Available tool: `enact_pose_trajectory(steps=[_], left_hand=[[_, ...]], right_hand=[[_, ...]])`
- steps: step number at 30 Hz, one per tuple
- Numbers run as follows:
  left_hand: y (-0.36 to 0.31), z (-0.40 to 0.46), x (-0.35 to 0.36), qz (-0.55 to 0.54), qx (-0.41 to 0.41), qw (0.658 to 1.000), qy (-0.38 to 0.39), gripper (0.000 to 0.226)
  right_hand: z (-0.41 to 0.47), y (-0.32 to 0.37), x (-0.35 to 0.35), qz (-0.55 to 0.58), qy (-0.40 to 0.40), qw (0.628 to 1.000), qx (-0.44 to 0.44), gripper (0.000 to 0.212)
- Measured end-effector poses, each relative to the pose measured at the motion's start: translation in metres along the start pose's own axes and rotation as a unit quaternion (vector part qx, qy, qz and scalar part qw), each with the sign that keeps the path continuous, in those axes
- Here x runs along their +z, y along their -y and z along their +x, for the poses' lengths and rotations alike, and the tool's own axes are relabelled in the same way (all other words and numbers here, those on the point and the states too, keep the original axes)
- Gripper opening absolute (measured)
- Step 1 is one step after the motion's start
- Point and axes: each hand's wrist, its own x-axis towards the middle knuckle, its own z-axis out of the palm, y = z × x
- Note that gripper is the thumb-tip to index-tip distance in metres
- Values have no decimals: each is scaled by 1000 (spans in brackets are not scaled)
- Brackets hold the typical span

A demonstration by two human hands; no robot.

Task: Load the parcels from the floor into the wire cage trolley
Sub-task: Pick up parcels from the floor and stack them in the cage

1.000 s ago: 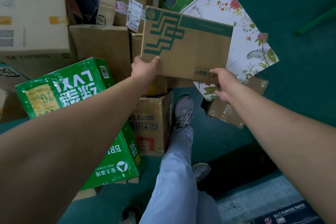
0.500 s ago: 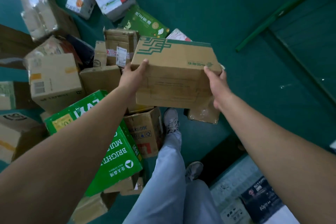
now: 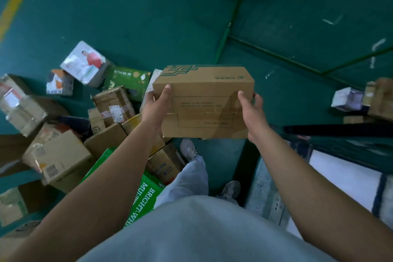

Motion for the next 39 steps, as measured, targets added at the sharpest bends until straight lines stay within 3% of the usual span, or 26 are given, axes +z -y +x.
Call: enact_pose_trajectory(steps=[9, 14, 20, 24, 29, 34, 39], left_hand=[[15, -99, 62, 88, 82, 991, 66, 65], [49, -171, 102, 108, 117, 980, 116, 59], [95, -260, 160, 163, 159, 956, 183, 88], [121, -320, 203, 210, 195, 929, 232, 82], [143, -363, 240, 269, 210, 894, 289, 107], [157, -405, 278, 312, 232, 854, 345, 95], [174, -425, 323, 364, 266, 800, 395, 98]], right_hand=[[-87, -66, -113, 65, -68, 996, -10, 84], [-144, -122, -184, 110, -107, 988, -15, 77], [-223, -200, -276, 163, -177, 970, 11, 43], [-268, -247, -328, 208, -237, 949, 17, 41], [-309, -290, -366, 253, -290, 923, 17, 48], [-346, -328, -396, 314, -332, 889, 19, 37], [-381, -361, -414, 362, -374, 853, 35, 62]])
